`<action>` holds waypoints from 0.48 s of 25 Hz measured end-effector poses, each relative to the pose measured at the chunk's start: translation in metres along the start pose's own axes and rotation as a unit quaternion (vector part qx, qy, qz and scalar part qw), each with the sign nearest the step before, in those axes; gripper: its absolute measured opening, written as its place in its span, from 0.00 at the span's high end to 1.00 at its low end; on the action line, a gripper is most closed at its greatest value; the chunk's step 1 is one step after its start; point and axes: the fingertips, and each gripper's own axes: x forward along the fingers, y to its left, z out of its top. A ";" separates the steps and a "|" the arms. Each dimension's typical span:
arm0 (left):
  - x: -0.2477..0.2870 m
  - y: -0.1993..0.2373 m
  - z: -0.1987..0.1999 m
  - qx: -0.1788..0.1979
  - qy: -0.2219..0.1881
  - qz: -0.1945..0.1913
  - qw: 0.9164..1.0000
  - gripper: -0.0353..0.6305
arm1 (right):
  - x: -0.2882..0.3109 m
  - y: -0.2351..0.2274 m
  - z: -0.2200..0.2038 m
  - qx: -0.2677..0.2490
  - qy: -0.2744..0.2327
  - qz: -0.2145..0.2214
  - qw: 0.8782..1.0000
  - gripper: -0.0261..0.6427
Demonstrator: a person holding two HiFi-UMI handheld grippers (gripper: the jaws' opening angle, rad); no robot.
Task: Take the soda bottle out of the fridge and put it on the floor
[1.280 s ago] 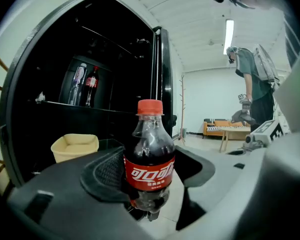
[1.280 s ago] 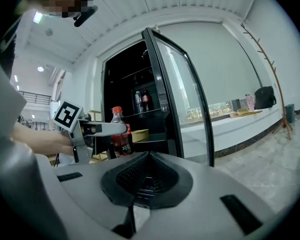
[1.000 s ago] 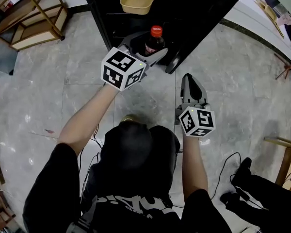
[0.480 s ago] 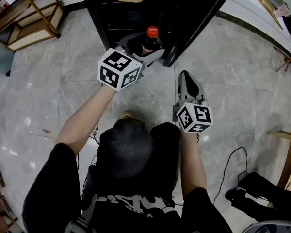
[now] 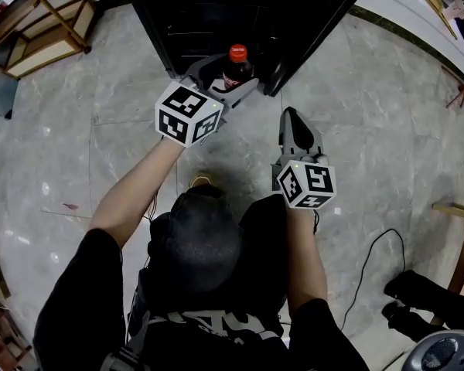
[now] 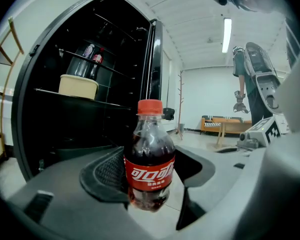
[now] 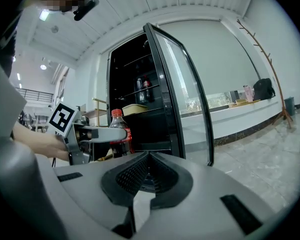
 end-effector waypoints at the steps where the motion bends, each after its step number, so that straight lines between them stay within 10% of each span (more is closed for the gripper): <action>1: 0.001 0.001 -0.007 0.000 0.001 0.002 1.000 0.49 | -0.001 0.000 -0.003 0.002 -0.001 0.000 1.000 0.93; 12: 0.007 0.012 -0.093 -0.005 0.020 0.028 0.999 0.49 | -0.010 -0.002 -0.032 0.013 0.007 -0.003 1.000 0.93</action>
